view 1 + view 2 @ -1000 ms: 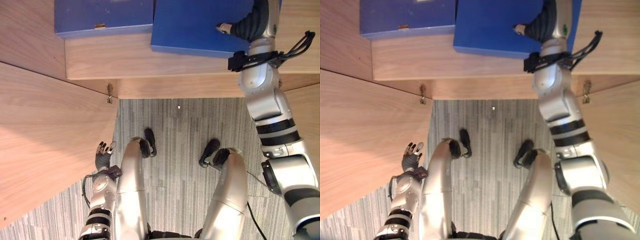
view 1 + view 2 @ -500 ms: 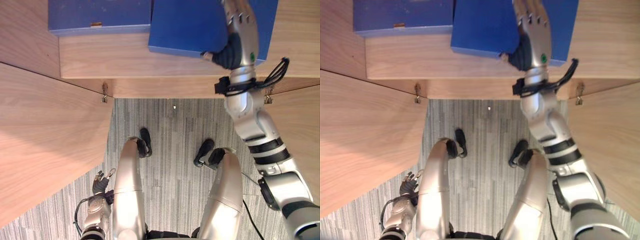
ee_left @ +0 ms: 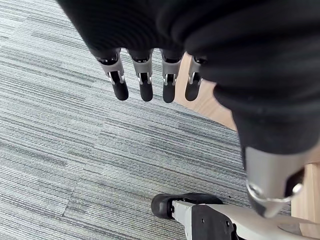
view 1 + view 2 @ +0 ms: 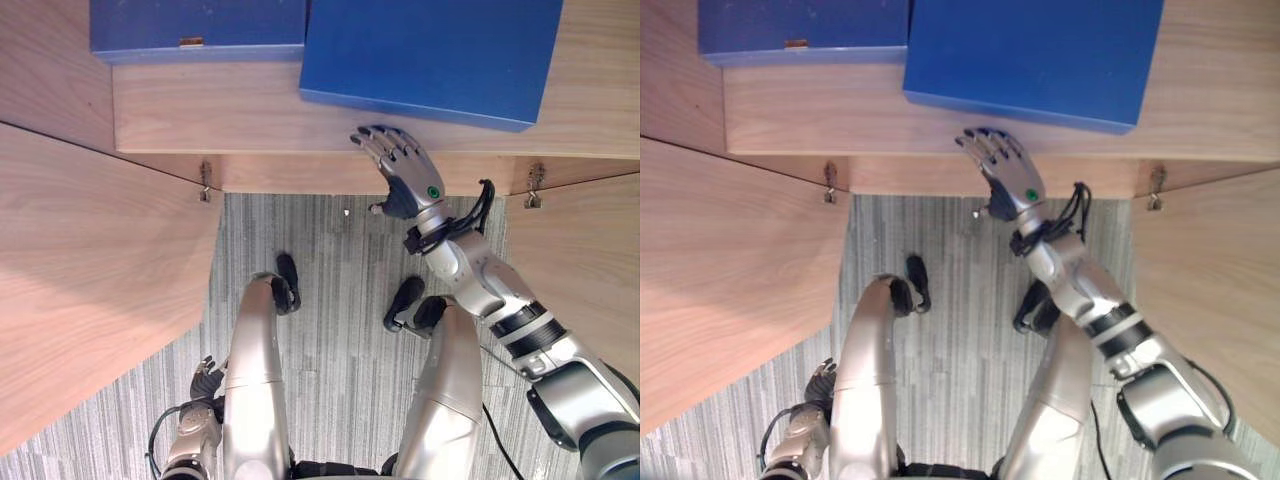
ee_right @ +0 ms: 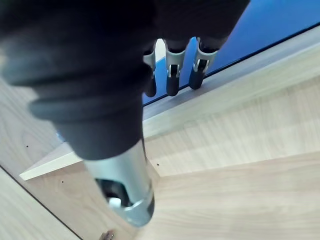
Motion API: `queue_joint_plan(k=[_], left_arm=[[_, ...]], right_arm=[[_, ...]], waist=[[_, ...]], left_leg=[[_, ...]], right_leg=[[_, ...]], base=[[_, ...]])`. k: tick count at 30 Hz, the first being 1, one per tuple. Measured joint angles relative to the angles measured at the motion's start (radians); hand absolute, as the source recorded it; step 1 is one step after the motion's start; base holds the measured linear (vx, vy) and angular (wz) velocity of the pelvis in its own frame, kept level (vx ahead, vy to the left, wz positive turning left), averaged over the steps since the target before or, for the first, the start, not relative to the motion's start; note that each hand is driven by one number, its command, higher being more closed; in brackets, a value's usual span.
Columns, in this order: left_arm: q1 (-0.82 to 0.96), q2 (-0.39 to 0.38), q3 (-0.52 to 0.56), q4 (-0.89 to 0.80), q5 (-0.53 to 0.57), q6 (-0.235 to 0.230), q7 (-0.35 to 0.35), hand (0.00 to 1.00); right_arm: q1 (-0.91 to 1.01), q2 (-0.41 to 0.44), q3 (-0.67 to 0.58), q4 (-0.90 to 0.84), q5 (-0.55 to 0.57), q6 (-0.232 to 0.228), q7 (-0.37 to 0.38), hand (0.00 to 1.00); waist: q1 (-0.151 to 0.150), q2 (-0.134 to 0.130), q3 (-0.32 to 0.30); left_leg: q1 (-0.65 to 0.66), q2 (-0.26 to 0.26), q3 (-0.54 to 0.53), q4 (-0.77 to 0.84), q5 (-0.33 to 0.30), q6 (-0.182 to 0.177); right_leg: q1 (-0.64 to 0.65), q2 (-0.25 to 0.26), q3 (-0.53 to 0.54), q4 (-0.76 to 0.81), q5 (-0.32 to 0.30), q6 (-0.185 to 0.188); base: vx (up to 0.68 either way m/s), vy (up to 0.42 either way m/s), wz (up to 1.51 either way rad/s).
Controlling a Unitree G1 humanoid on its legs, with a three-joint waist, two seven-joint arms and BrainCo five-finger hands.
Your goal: Walk over to the cabinet, pick up the folder, carry it to the office cabinet, place the folder inside the office cabinet, then close the office cabinet door
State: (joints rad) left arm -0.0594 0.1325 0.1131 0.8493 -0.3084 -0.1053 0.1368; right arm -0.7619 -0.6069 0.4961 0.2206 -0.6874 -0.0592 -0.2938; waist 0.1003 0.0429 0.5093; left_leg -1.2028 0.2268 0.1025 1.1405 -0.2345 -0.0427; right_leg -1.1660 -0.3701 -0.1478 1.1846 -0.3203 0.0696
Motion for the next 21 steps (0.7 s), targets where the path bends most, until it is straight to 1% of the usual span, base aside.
queue_joint_plan(k=[3,8,10,12,17,21], left_arm=[[0.014,-0.003,-0.001,-0.032,-0.017,-0.001,0.0,0.0],[0.039,-0.012,-0.005,-0.088,-0.045,-0.003,0.0,0.0],[0.042,-0.013,-0.01,-0.099,-0.055,-0.003,0.0,0.0],[0.049,-0.015,-0.01,-0.112,-0.06,-0.003,0.0,0.0],[0.059,-0.02,-0.01,-0.136,-0.062,-0.003,0.0,0.0],[0.066,-0.023,-0.008,-0.152,-0.062,0.0,0.0,0.0]], right_arm=[[-0.073,0.001,0.0,0.059,0.042,0.0,0.016,0.0],[-0.205,0.002,-0.023,0.143,0.12,0.02,0.032,0.0],[-0.236,0.002,-0.041,0.177,0.122,0.021,0.044,0.0],[-0.249,-0.012,-0.042,0.186,0.147,0.019,0.067,0.0],[-0.298,-0.018,-0.042,0.231,0.201,0.007,0.094,0.0],[-0.385,-0.022,-0.042,0.298,0.247,0.005,0.147,0.0]], waist=[[0.002,-0.001,0.0],[0.008,-0.002,0.001],[0.014,-0.002,0.001],[0.013,-0.002,0.001],[0.011,-0.002,0.001],[0.011,-0.002,0.001]], left_leg=[[-0.007,-0.001,-0.002,0.003,0.0,0.001],[-0.054,-0.008,-0.011,0.026,-0.001,0.006],[-0.064,-0.012,-0.016,0.038,0.0,0.005],[-0.076,-0.016,-0.02,0.048,0.0,0.006],[-0.092,-0.033,-0.031,0.044,0.0,0.008],[-0.103,-0.037,-0.031,-0.017,0.012,-0.001]], right_leg=[[-0.006,-0.007,-0.001,0.005,0.0,0.0],[-0.045,-0.019,0.0,0.031,-0.001,0.001],[-0.053,-0.024,0.0,0.043,-0.004,0.005],[-0.06,-0.032,0.0,0.052,-0.006,0.008],[-0.077,-0.039,0.0,0.054,-0.005,0.01],[-0.088,-0.036,-0.02,0.009,0.001,0.021]], base=[[-0.01,0.007,0.01],[-0.01,0.019,0.06],[-0.01,0.021,0.08],[-0.01,0.025,0.08],[-0.02,0.031,0.02],[-0.02,0.001,0.05]])
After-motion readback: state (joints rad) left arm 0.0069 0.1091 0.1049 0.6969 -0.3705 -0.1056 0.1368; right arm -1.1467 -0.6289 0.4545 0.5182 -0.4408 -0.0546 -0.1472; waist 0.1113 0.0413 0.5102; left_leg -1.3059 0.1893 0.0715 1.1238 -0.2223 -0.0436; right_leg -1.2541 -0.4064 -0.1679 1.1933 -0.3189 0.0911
